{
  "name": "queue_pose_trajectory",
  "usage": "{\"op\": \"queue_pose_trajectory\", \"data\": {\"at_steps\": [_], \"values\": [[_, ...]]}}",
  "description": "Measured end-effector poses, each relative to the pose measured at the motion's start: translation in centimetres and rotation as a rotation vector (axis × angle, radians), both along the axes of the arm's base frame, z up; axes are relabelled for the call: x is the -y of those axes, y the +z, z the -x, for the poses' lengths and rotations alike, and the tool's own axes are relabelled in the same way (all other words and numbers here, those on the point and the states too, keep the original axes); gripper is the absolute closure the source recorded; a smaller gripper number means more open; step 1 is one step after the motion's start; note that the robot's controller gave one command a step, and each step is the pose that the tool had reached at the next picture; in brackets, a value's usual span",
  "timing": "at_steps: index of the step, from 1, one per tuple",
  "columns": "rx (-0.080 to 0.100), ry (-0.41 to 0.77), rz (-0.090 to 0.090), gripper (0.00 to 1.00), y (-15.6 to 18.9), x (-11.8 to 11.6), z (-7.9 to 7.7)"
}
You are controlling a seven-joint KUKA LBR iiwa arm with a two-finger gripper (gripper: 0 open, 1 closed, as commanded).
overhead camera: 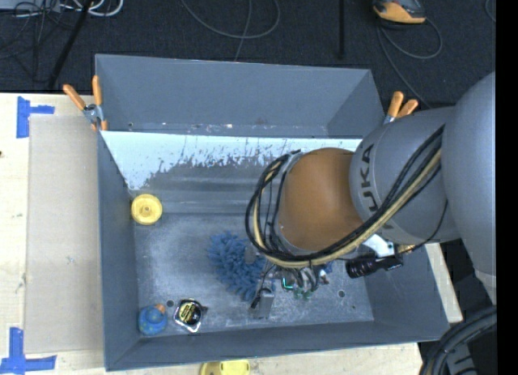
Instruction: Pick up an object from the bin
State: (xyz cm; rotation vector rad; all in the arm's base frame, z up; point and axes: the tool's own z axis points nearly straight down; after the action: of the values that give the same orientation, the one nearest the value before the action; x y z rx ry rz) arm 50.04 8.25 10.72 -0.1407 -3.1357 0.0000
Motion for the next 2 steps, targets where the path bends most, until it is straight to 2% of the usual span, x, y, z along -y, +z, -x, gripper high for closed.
{"op": "queue_pose_trajectory", "data": {"at_steps": [1, 2], "values": [[0.007, -0.016, -0.001, 1.00, -2.77, -0.78, -6.68], [0.007, -0.021, -0.002, 1.00, -2.77, -0.75, -6.68]]}}
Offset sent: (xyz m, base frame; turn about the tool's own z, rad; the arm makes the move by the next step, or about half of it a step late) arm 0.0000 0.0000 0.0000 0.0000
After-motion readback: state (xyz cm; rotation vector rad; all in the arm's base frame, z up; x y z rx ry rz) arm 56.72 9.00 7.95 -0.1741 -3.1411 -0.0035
